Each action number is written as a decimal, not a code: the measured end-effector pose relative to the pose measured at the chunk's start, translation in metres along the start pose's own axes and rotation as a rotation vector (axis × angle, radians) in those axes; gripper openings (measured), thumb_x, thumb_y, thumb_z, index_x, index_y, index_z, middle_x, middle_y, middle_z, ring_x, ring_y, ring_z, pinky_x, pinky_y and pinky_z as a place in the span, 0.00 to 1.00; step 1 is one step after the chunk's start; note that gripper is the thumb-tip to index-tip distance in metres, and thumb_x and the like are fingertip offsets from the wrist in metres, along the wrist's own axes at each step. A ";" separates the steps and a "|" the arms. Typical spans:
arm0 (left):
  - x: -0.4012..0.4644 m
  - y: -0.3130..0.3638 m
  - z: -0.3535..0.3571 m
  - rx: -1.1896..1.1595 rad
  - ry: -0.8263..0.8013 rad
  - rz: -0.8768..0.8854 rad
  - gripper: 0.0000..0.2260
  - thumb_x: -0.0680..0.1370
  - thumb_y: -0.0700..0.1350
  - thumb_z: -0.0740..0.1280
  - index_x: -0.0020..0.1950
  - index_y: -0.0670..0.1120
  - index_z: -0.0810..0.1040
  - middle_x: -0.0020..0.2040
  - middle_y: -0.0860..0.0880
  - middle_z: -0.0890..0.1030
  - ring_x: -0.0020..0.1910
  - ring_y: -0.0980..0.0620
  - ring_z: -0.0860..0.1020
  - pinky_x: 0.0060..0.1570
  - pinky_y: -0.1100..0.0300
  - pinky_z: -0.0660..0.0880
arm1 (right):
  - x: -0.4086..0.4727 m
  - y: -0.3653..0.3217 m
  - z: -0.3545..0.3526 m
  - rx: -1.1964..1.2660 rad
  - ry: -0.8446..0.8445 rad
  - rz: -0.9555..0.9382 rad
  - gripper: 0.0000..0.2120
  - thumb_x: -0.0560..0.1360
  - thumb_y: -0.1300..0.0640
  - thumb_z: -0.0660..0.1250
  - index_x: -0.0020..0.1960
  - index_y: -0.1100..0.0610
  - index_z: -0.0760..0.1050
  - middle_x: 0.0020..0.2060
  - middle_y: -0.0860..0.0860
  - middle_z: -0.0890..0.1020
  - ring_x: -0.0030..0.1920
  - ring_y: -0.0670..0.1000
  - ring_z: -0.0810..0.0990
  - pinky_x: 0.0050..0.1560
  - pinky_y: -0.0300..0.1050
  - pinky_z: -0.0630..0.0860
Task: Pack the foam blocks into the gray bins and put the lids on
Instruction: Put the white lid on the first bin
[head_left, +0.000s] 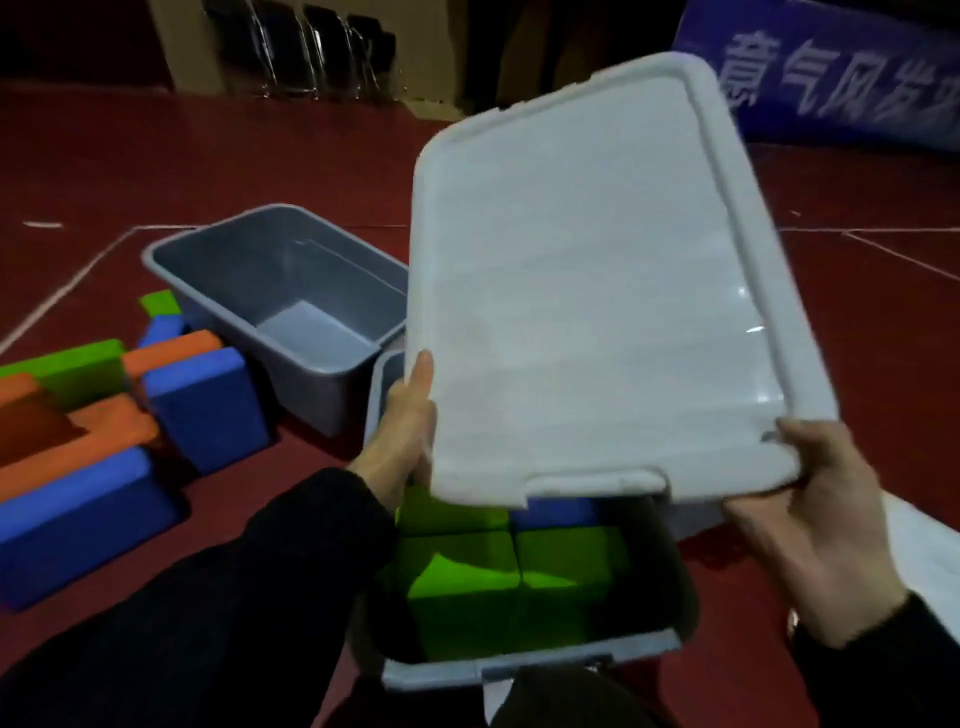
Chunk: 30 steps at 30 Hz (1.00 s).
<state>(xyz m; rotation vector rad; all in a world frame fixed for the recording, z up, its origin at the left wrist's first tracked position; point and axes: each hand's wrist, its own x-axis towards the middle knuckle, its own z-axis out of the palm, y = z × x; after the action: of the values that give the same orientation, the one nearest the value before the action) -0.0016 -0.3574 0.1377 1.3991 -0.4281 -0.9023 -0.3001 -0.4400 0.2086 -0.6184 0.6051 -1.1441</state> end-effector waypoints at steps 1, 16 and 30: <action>-0.006 -0.004 -0.012 -0.008 0.056 -0.001 0.30 0.75 0.65 0.67 0.70 0.47 0.74 0.61 0.49 0.83 0.57 0.50 0.83 0.61 0.47 0.78 | 0.003 0.003 -0.013 0.008 -0.047 0.132 0.23 0.76 0.62 0.60 0.71 0.57 0.76 0.66 0.57 0.81 0.66 0.57 0.81 0.67 0.59 0.76; -0.089 -0.072 -0.089 1.048 0.084 -0.109 0.13 0.77 0.61 0.65 0.51 0.52 0.71 0.47 0.54 0.79 0.42 0.53 0.80 0.41 0.55 0.77 | 0.010 0.061 -0.125 -1.421 0.134 0.038 0.07 0.77 0.50 0.73 0.54 0.48 0.80 0.47 0.46 0.86 0.48 0.49 0.84 0.50 0.54 0.79; -0.042 -0.091 -0.096 0.481 -0.083 -0.294 0.18 0.77 0.52 0.71 0.51 0.36 0.79 0.40 0.44 0.85 0.38 0.47 0.80 0.42 0.56 0.74 | 0.037 0.097 -0.125 -1.529 0.136 0.130 0.12 0.80 0.40 0.63 0.59 0.44 0.72 0.50 0.45 0.83 0.50 0.52 0.81 0.55 0.53 0.74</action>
<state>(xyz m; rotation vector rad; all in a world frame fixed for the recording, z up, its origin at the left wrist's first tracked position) 0.0176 -0.2562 0.0446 1.9039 -0.5344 -1.1478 -0.3176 -0.4643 0.0487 -1.7432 1.6103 -0.4069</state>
